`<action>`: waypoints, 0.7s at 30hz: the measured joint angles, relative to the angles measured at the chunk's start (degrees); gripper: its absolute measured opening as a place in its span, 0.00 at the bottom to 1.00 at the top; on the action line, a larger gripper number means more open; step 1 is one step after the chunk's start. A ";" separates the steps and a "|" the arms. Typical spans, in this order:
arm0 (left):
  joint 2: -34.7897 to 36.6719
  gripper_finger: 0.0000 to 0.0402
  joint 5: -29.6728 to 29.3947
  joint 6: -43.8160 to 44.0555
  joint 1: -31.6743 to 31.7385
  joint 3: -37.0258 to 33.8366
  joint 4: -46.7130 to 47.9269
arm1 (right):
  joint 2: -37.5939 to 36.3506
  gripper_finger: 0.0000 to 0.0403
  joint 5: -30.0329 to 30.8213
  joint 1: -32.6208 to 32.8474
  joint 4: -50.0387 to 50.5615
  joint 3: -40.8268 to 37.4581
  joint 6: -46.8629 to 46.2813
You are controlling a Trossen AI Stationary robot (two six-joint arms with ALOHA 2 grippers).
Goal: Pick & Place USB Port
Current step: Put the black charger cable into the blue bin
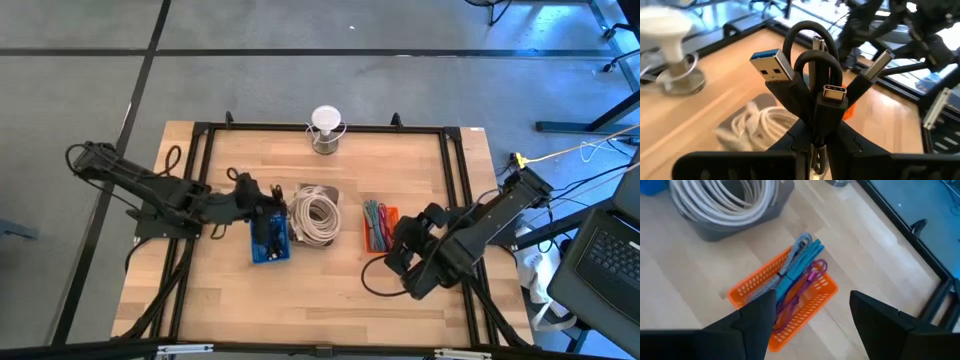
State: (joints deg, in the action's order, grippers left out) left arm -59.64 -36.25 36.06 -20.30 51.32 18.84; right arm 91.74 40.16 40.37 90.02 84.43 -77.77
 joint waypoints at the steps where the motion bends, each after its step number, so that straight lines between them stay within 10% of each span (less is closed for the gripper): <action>1: -0.12 0.07 -1.09 1.84 -0.57 -0.01 1.16 | 0.00 0.64 -0.29 -0.14 0.00 -0.58 -0.03; 21: -17.34 0.07 -3.26 48.22 -11.19 -0.32 25.70 | -0.04 0.64 -0.99 -0.12 -0.02 -3.33 -2.79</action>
State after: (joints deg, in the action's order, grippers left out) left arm -76.99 -39.51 84.28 -31.49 51.00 44.54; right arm 91.70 39.18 40.25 90.00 81.10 -80.55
